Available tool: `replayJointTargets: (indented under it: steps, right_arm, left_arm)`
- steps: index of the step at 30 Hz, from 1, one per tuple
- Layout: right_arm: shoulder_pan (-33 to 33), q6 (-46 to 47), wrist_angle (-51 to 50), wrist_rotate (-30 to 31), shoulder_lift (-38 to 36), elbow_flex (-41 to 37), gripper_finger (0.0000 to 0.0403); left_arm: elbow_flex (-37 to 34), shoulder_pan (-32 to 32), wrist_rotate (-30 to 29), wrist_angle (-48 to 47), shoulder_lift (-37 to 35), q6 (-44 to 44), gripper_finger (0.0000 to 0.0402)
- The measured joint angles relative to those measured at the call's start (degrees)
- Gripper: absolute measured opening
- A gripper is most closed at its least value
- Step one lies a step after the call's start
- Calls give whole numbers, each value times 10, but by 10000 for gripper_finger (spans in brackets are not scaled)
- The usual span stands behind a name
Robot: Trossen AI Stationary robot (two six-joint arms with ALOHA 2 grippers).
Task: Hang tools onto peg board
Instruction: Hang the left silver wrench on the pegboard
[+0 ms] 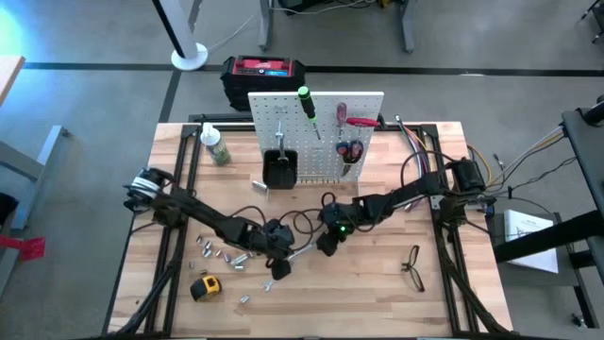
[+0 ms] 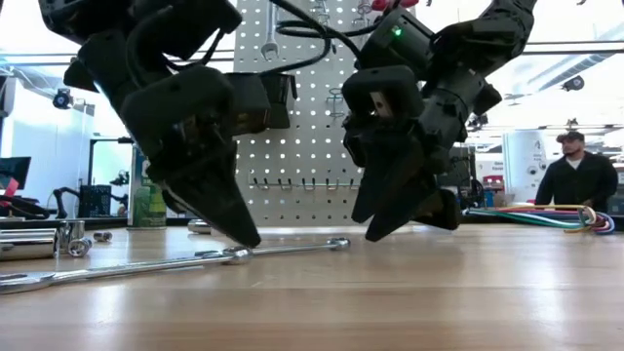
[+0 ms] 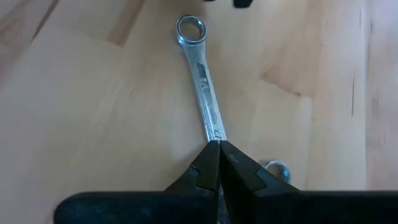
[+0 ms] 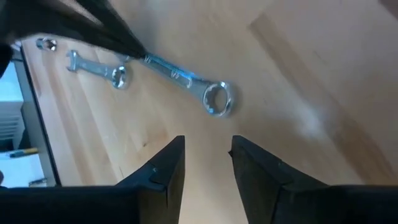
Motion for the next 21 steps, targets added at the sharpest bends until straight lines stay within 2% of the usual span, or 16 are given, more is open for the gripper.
replayJointTargets:
  steps: [21]
  right_arm:
    - [-27,16,-23,-18,6,1,122]
  left_arm:
    - [1,8,-5,27,26,0,0]
